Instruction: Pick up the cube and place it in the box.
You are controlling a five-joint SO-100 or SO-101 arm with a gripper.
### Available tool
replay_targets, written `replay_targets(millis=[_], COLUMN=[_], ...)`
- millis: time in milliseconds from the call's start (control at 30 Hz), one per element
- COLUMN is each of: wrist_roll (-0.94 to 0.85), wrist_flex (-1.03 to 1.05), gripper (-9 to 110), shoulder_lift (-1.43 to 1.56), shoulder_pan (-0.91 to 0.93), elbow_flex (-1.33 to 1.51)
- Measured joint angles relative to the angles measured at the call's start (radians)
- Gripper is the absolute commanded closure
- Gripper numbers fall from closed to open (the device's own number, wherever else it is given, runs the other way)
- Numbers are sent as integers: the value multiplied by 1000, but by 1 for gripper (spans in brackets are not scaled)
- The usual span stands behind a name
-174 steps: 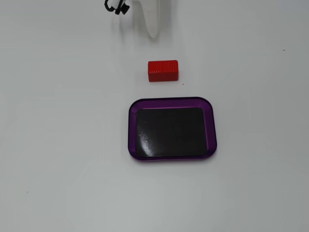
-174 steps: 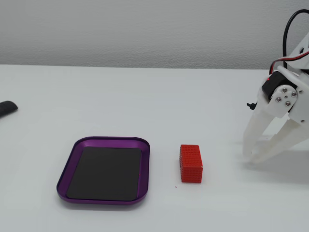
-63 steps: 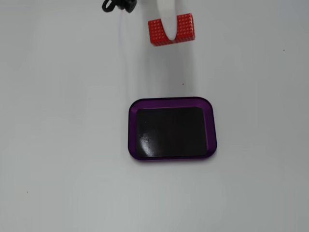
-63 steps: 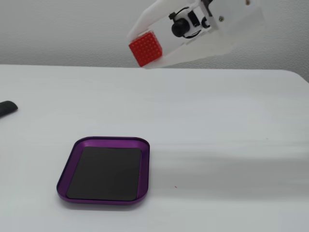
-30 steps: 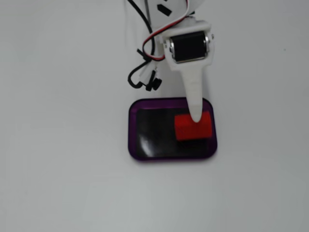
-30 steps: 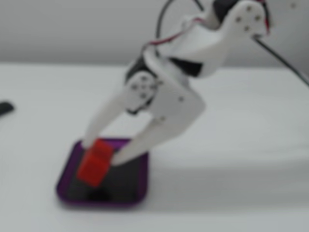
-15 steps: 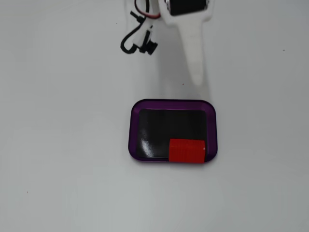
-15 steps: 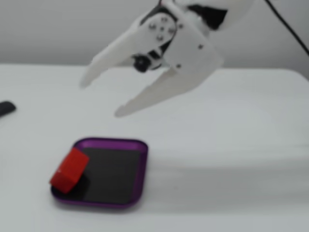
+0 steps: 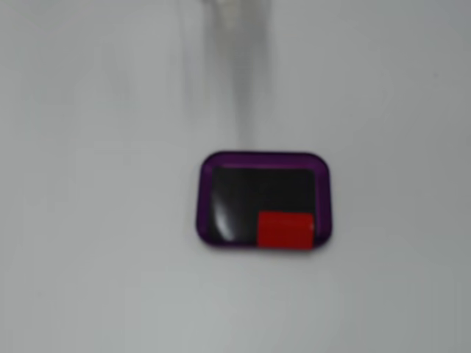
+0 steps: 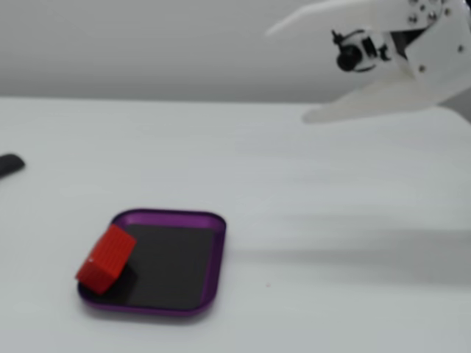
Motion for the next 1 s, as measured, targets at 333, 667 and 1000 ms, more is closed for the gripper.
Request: replay_targets(millis=[333,667,1000], wrist_roll=[3,124,124], wrist_flex=[183,393,413], gripper=[76,103,102], shoulder_lift=[192,192,192], shoulder_pan=[25,25,25], elbow_flex=[333,360,360])
